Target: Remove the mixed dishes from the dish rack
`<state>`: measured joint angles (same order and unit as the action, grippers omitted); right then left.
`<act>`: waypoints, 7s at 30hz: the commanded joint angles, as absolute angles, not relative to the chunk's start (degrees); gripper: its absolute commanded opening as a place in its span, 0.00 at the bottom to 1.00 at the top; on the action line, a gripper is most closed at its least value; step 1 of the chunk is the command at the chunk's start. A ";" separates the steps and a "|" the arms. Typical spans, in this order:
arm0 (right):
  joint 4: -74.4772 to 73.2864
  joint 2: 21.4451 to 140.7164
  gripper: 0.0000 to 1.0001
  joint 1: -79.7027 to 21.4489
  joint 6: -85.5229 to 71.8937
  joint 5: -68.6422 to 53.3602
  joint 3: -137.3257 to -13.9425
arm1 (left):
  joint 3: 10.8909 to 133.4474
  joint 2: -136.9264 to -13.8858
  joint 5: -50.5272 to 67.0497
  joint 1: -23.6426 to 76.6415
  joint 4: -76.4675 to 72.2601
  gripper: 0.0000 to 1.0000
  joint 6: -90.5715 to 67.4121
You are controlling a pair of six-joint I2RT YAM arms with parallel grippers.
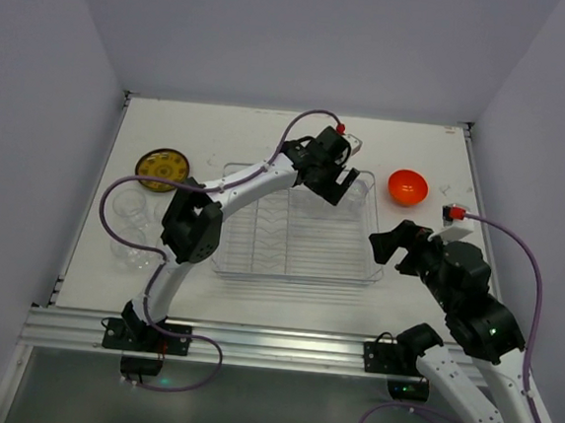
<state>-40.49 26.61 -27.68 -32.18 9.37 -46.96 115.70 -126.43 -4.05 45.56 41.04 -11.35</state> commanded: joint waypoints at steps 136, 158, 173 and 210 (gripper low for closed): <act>-44.58 57.43 0.99 0.44 -24.96 14.76 -62.86 | 64.77 -59.49 -12.83 49.65 30.78 1.00 -29.96; -42.27 20.75 0.99 0.44 -28.83 -3.42 -53.44 | 105.98 -116.96 -20.47 54.84 21.62 0.99 -32.60; -43.15 17.67 0.99 0.44 -27.69 -7.56 -55.55 | 125.06 -134.38 -24.08 54.84 28.82 0.91 -30.32; -40.52 17.31 0.99 0.44 -27.69 -12.83 -52.56 | 118.83 -133.68 -25.84 53.35 19.69 0.60 -23.29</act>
<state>-42.44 17.58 0.38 -28.45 -10.55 -52.99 116.71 -134.69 -23.81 53.67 22.57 -24.88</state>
